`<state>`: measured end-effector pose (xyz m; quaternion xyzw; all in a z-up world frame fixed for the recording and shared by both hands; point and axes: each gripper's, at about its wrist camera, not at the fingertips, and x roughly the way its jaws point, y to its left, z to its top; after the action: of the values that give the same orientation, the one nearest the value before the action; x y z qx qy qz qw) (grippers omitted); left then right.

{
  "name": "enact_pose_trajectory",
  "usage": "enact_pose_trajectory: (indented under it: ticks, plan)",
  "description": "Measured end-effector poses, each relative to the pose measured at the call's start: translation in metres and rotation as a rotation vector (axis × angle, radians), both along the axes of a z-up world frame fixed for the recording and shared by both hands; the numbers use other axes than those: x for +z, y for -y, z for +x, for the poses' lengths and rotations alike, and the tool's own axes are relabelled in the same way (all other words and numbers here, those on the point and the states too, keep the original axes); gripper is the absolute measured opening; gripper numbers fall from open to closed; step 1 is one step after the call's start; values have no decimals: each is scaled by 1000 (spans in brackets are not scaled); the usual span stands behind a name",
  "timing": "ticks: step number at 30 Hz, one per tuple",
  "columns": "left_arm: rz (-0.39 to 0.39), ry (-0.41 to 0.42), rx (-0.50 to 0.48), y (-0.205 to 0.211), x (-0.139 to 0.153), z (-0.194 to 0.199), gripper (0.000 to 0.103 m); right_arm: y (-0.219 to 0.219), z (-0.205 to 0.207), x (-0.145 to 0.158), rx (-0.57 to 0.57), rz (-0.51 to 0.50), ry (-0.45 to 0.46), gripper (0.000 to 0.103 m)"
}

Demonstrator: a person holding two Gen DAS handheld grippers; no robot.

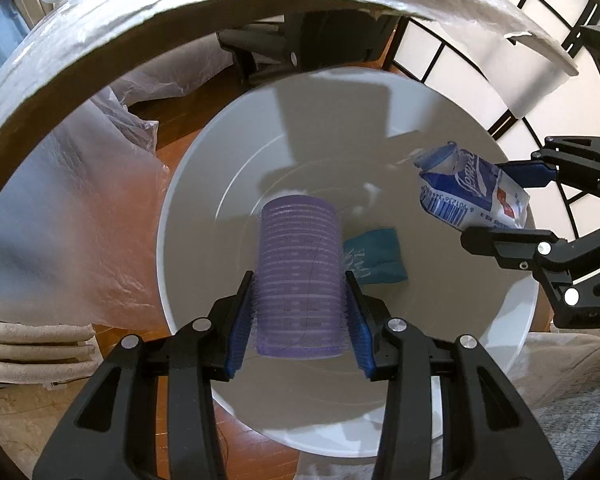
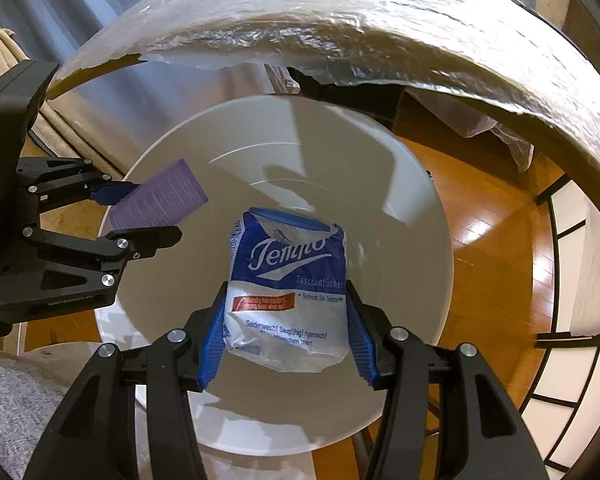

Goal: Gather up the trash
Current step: 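Carry the hair roller and tissue pack over the white trash bin with both tools, then open both tools to drop the roller and tissue pack into the bin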

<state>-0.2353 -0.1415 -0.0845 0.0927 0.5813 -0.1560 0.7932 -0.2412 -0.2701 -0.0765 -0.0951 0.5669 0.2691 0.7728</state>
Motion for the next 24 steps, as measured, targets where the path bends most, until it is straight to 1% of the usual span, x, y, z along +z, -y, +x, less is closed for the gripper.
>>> enact_pose_trajectory:
  ticks: [9,24]
  plan:
    - [20,-25,-8,-1,-6,2,44,-4,3,-3,-15,-34,21,52]
    - [27,-41,-21,-1,-7,6,44,-4,3,-8,-30,-48,22,52]
